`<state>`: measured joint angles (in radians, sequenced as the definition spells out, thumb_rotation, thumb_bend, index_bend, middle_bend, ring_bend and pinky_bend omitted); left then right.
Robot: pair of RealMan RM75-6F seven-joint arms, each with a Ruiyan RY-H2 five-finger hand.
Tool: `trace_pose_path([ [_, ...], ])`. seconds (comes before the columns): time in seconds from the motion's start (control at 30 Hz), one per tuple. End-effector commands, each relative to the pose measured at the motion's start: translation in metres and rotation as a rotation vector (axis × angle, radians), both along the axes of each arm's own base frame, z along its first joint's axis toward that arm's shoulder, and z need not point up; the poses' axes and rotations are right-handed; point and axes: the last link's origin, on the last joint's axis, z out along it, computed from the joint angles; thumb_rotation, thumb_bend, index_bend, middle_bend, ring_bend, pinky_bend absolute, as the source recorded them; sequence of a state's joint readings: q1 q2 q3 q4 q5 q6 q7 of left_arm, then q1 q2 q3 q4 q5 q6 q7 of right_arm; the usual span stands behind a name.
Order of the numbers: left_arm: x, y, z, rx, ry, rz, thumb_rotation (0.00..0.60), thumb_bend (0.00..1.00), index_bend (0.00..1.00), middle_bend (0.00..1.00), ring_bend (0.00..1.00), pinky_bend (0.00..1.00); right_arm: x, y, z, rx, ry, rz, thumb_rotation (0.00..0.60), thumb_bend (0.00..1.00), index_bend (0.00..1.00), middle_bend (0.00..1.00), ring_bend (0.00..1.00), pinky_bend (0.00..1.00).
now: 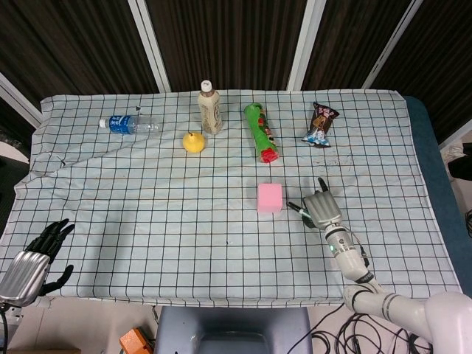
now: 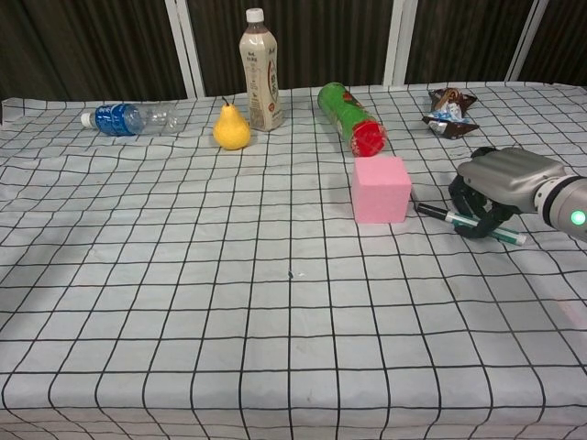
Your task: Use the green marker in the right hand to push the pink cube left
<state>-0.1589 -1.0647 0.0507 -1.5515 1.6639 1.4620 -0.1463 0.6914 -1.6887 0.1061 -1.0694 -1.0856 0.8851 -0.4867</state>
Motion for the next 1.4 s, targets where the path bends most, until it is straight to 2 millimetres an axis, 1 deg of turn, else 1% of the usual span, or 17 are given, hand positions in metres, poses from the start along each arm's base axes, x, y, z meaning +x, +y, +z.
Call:
trace_pose_path([
  [0.03, 0.000, 0.000, 0.001, 0.000, -0.003, -0.001, 0.600, 0.41, 0.00, 0.00, 0.00, 0.24, 0.002, 0.000, -0.001, -0.010, -0.008, 0.011, 0.600, 0.50, 0.99, 0.80, 0.54, 0.07],
  [0.37, 0.000, -0.001, 0.002, 0.003, -0.008, -0.003, 0.600, 0.40, 0.00, 0.00, 0.00, 0.24, 0.000, 0.001, -0.003, -0.021, -0.014, 0.024, 0.600, 0.50, 1.00, 0.82, 0.56, 0.10],
  [0.5, 0.000, -0.002, 0.003, 0.006, -0.012, -0.004, 0.600, 0.40, 0.00, 0.00, 0.00, 0.24, 0.000, 0.002, 0.000, -0.035, -0.035, 0.037, 0.600, 0.50, 1.00, 0.82, 0.56, 0.11],
  [0.6, -0.001, -0.001, 0.004, 0.010, -0.016, -0.003, 0.600, 0.40, 0.00, 0.00, 0.00, 0.24, 0.007, 0.002, 0.015, -0.071, -0.070, 0.090, 0.600, 0.50, 1.00, 0.82, 0.56, 0.12],
  [0.73, -0.001, -0.001, 0.003, 0.006, -0.014, -0.002, 0.600, 0.40, 0.00, 0.00, 0.00, 0.24, 0.014, -0.002, 0.027, -0.093, -0.063, 0.133, 0.600, 0.51, 1.00, 0.82, 0.57, 0.12],
  [0.83, -0.001, 0.000, 0.002, 0.004, -0.011, -0.001, 0.600, 0.40, 0.00, 0.00, 0.00, 0.24, 0.019, -0.008, 0.030, -0.091, -0.028, 0.152, 0.600, 0.51, 1.00, 0.82, 0.57, 0.12],
  [1.03, -0.001, 0.001, 0.003, 0.007, -0.010, 0.006, 0.600, 0.40, 0.00, 0.00, 0.00, 0.24, 0.026, -0.018, 0.027, -0.059, 0.101, 0.199, 0.600, 0.51, 1.00, 0.82, 0.57, 0.12],
  [1.23, -0.003, 0.003, 0.004, 0.010, -0.013, 0.012, 0.600, 0.40, 0.00, 0.00, 0.00, 0.24, 0.028, -0.022, 0.033, -0.052, 0.258, 0.273, 0.600, 0.51, 1.00, 0.82, 0.57, 0.13],
  [1.4, -0.002, 0.004, 0.003, 0.006, -0.013, 0.013, 0.600, 0.40, 0.00, 0.00, 0.00, 0.24, 0.037, -0.023, 0.029, -0.045, 0.301, 0.296, 0.600, 0.51, 1.00, 0.82, 0.57, 0.13],
])
